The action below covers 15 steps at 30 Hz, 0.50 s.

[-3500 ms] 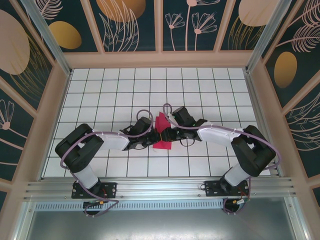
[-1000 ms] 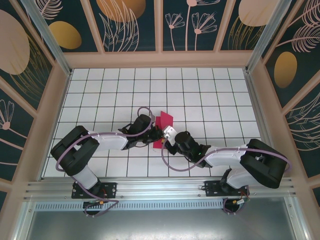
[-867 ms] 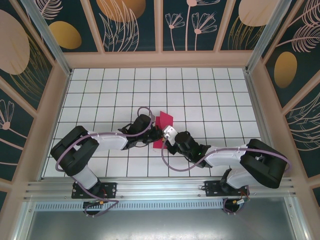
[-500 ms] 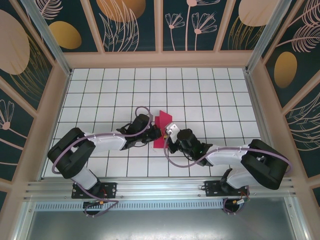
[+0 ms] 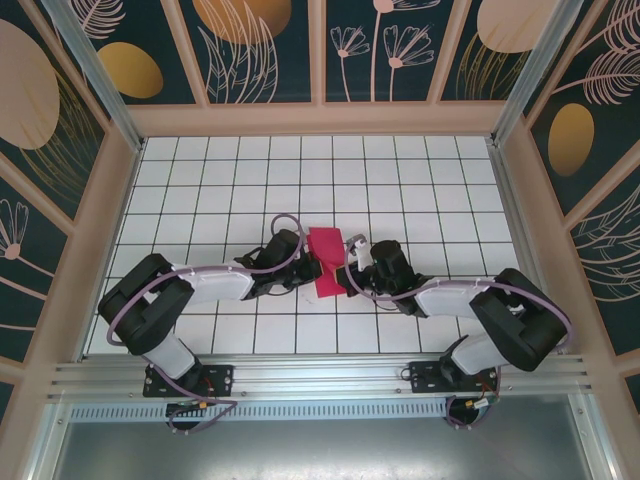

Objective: Fold a paper plane with a square sheet of paper (pick it up from the middle)
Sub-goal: Fold the triangle a second time at the center of the table.

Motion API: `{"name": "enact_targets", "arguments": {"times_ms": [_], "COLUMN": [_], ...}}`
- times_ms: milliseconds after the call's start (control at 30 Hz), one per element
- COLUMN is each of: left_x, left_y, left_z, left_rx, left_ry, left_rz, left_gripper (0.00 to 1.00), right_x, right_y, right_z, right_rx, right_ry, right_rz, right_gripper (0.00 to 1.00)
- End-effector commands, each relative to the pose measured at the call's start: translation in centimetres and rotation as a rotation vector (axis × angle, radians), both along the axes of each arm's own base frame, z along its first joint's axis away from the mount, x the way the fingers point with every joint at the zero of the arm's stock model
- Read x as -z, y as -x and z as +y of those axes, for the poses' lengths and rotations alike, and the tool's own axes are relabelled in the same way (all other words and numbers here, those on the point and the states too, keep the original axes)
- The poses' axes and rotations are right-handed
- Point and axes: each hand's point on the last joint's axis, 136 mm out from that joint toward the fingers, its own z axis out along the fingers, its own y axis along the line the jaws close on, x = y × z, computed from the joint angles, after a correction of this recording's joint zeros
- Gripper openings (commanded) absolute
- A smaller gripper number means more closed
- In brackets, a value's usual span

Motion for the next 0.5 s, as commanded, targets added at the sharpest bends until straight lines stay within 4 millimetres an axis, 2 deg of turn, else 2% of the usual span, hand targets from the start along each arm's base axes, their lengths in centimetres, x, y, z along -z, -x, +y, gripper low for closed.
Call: {"name": "enact_targets", "arguments": {"times_ms": [0, 267, 467], "left_x": [-0.3, -1.9, -2.3], "left_y": [-0.2, -0.9, -0.7], "left_z": [0.4, 2.5, 3.1], "left_rx": [-0.03, -0.136, -0.167], "left_ry": [-0.018, -0.054, -0.031], "left_rz": [-0.006, -0.058, -0.068], "left_gripper": [0.08, 0.08, 0.07], "right_x": [-2.4, -3.6, -3.2], "right_y": [-0.1, -0.7, -0.4], "right_z": [1.8, 2.1, 3.1], "right_rx": [-0.001, 0.112, 0.141], "right_ry": [-0.152, -0.204, -0.187], "right_rz": [0.085, 0.133, 0.152], "right_gripper": [0.0, 0.0, 0.0]}}
